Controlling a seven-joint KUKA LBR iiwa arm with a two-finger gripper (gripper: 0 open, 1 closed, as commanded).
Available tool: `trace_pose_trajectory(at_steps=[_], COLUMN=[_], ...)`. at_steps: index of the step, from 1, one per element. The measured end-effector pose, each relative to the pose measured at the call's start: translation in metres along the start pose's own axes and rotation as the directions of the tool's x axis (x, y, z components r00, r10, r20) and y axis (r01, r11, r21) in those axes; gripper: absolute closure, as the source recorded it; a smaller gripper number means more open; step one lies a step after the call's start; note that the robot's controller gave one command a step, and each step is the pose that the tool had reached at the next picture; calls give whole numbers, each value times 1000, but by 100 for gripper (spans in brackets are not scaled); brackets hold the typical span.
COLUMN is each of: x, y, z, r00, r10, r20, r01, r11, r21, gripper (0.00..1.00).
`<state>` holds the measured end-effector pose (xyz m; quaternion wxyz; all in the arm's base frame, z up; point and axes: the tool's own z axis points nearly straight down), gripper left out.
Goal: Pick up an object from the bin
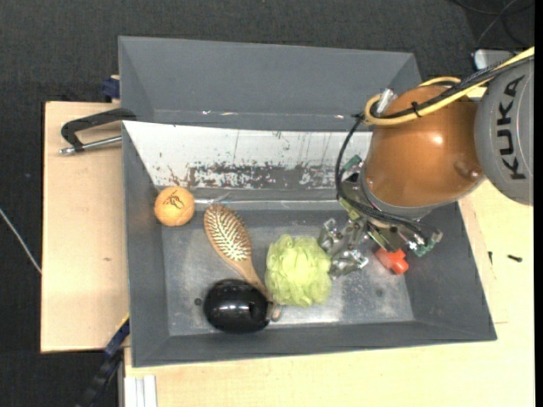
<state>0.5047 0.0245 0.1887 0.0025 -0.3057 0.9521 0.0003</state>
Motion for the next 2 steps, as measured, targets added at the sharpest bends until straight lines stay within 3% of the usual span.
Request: trace_pose_trajectory(at_steps=[1, 2], x=[0, -3], y=[0, -9], z=[0, -46], r00=[1000, 999], r10=[0, 44], r20=[0, -5], r01=[0, -44], r11=[1000, 999], r21=[0, -3], gripper=[100, 100])
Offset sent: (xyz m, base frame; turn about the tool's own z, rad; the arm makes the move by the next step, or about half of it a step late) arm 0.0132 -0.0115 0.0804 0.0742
